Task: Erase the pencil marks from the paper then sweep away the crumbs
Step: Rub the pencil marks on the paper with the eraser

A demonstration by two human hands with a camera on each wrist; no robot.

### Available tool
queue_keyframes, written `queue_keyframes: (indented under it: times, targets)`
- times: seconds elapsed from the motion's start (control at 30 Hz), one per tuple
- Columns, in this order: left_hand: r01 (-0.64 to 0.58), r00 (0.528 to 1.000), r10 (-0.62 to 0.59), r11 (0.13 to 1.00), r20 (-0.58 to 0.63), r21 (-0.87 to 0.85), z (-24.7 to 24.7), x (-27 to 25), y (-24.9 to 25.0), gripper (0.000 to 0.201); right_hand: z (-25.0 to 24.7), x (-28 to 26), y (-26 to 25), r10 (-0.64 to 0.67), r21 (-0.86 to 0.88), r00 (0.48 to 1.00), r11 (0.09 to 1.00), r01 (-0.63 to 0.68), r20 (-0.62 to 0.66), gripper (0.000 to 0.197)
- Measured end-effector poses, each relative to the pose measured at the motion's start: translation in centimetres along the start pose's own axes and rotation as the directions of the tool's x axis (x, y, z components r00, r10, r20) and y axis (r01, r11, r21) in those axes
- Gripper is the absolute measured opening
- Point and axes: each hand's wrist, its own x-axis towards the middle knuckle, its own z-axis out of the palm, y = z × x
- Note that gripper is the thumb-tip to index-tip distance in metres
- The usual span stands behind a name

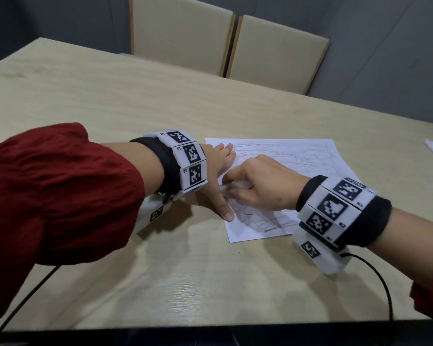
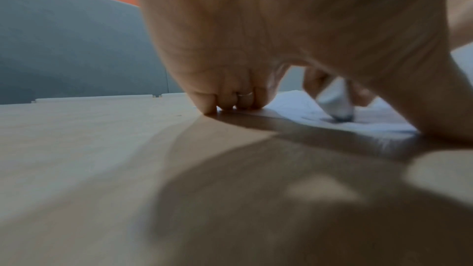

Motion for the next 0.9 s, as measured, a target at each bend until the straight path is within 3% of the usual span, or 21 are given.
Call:
queue_keyframes:
  times: [0.13,0.3,0.43,0.57,0.7,0.8,0.9]
  targets:
    - [-0.016,1.0,0.016,0.999,-0.017,-0.048,0.0,-0.1,-0.1,0.133,-0.5,0.7,0.9,0.059,-0.002,0.997,0.998,-0.059,-0.048,0.009]
    - [-0.016,1.0,0.016,0.999,0.014,-0.034,0.2,0.3,-0.4,0.136,0.2,0.2,0.2,-0.038,0.009,0.999,0.999,0.038,0.014,0.011]
    - [-0.038,0.999,0.037,0.995,-0.006,-0.097,0.4,0.3,-0.6,0.134,-0.2,0.8,1.3,0.023,0.029,0.998,0.999,-0.021,-0.064,0.011]
    - [-0.016,1.0,0.017,0.999,0.017,-0.046,0.3,0.2,-0.5,0.139,0.2,0.0,0.5,-0.035,0.052,0.999,0.998,0.035,0.001,0.014]
    - [-0.039,0.999,0.038,0.994,-0.005,-0.1,0.4,0.4,-0.8,0.14,-0.4,0.8,1.7,0.046,0.064,0.997,0.997,-0.041,-0.067,0.019]
    - [-0.034,0.999,0.033,0.996,-0.007,-0.084,0.5,0.4,-0.8,0.137,0.1,0.5,1.2,-0.001,0.058,0.999,0.998,0.003,-0.033,0.005]
    - [-0.053,0.999,0.052,0.994,-0.011,-0.098,0.6,0.5,-1.0,0.137,0.0,0.5,1.3,0.019,0.077,1.0,0.997,-0.017,-0.022,0.008]
